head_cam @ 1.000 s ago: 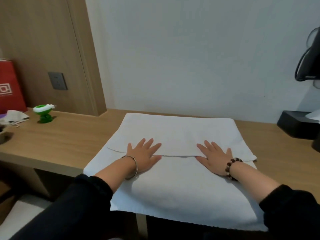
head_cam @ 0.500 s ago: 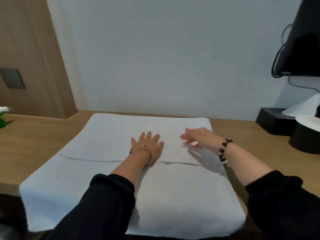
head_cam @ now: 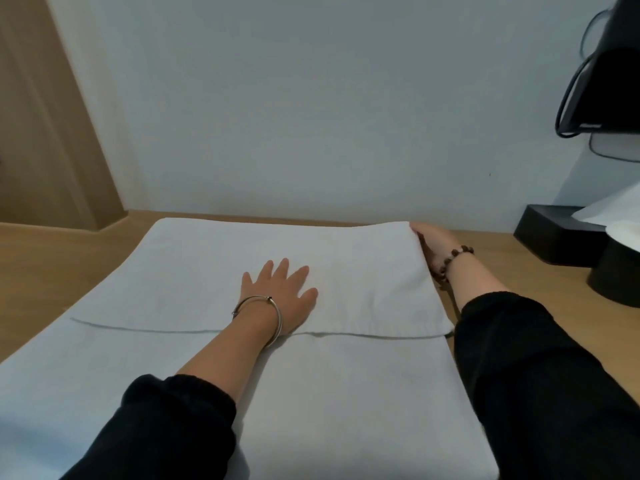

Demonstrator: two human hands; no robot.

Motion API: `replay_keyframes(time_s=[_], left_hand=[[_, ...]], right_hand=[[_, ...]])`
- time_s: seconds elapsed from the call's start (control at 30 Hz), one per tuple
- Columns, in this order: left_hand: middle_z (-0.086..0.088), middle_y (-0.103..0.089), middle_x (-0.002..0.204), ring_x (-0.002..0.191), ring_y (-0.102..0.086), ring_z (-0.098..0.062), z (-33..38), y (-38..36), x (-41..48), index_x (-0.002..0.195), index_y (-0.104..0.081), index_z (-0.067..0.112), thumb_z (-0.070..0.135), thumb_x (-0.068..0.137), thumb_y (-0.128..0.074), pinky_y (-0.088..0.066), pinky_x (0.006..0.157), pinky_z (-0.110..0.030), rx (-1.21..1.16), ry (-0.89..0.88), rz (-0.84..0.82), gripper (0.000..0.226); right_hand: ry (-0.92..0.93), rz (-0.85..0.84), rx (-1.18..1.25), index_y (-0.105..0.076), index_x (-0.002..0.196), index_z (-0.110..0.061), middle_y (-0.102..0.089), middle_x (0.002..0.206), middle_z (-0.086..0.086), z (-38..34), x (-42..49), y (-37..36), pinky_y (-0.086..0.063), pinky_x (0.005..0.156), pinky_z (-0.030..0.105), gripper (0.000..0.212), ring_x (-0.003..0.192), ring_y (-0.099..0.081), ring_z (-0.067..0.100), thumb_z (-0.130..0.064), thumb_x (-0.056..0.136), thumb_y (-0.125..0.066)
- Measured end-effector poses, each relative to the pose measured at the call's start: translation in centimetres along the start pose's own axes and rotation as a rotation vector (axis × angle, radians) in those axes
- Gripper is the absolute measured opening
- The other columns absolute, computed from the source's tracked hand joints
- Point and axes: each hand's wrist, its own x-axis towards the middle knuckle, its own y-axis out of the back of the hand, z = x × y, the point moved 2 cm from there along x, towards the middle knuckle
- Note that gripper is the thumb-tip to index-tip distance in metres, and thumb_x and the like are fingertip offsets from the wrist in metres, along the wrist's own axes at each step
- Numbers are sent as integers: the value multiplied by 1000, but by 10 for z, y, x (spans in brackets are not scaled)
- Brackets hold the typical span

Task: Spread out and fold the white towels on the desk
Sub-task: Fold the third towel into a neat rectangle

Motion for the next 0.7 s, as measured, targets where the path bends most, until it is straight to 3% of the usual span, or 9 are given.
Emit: replay_keyframes(time_s=[0.07, 0.2, 0.27, 0.33, 0.47, 0.53, 0.6, 0.63, 0.7], left_hand=[[5, 4, 159, 146, 6, -21, 0, 0, 0, 148, -4, 41, 58, 93, -15, 0, 115, -52, -4, -6, 1, 59], [6, 2, 159, 146, 4, -19, -1, 1, -1, 148, -8, 39, 57, 93, -18, 0, 115, -49, -29, -12, 8, 59], [8, 1, 159, 146, 4, -18, -2, 3, -1, 148, -9, 40, 57, 94, -19, 0, 115, -48, -45, -17, 6, 58], [10, 0, 159, 146, 3, -16, -6, 4, -2, 148, -10, 42, 58, 94, -20, 1, 116, -46, -53, -34, -11, 56], [13, 2, 158, 146, 4, -15, -15, 6, -4, 146, -7, 47, 61, 94, -17, 2, 115, -49, -24, -36, -50, 55], [13, 3, 158, 146, 4, -16, -17, 7, -4, 146, -5, 47, 61, 94, -16, 2, 114, -50, -13, -30, -59, 55], [13, 2, 158, 146, 3, -16, -15, 7, -3, 146, -6, 47, 60, 94, -16, 1, 114, -51, -14, -30, -54, 55], [13, 1, 158, 146, 3, -16, -15, 6, -3, 146, -7, 47, 59, 94, -16, 1, 114, -51, -21, -27, -50, 54], [13, -2, 158, 146, 1, -16, -14, 6, -3, 146, -10, 46, 57, 95, -18, 0, 114, -51, -32, -21, -49, 53]], right_hand=[[-76, -127, 183, -62, 111, -3, -66, 97, 7, 1, 2, -2, -42, 98, 34, 25, 93, -60, 21, -19, 94, -56], [-91, -69, 139, -58, 117, 1, -65, 107, 12, 0, 8, 1, -46, 97, 34, 27, 101, -62, 24, -16, 97, -51], [36, 58, -249, -64, 93, 1, -66, 94, 15, -3, 7, 4, -49, 86, 33, 19, 91, -61, 26, -15, 95, -54], [224, 216, -746, -55, 59, -7, -54, 62, 8, -4, 8, 4, -41, 63, 26, 34, 70, -52, 22, -14, 92, -57], [292, 312, -964, -44, 48, -15, -43, 53, -1, 3, 10, 4, -35, 66, 25, 45, 66, -49, 22, -16, 90, -60], [274, 291, -1042, -51, 57, -11, -51, 63, 5, 4, 4, 4, -37, 66, 26, 36, 73, -53, 25, -23, 90, -60], [217, 277, -1168, -62, 100, -4, -59, 105, 16, 3, -8, 1, -44, 85, 35, 29, 105, -53, 33, -31, 91, -57], [183, 285, -1242, -51, 123, -3, -50, 128, 18, 1, -16, 0, -41, 97, 40, 44, 120, -44, 36, -33, 92, -54], [201, 262, -1361, -31, 140, -6, -34, 145, 16, 0, -33, -6, -34, 106, 45, 58, 131, -33, 36, -35, 93, -48]])
